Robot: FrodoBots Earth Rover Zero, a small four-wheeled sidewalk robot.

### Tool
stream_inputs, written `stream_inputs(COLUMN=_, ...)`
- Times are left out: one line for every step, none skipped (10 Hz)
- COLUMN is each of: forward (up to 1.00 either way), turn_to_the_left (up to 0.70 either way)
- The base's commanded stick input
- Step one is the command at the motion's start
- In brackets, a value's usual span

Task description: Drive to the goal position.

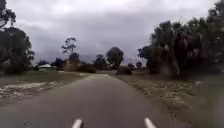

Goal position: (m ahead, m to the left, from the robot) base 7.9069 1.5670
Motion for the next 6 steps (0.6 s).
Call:
stream_inputs(forward=0.84, turn_to_the_left=0.03)
stream_inputs(forward=0.84, turn_to_the_left=0.03)
stream_inputs(forward=0.84, turn_to_the_left=0.03)
stream_inputs(forward=0.84, turn_to_the_left=0.03)
stream_inputs(forward=0.84, turn_to_the_left=0.03)
stream_inputs(forward=0.84, turn_to_the_left=0.06)
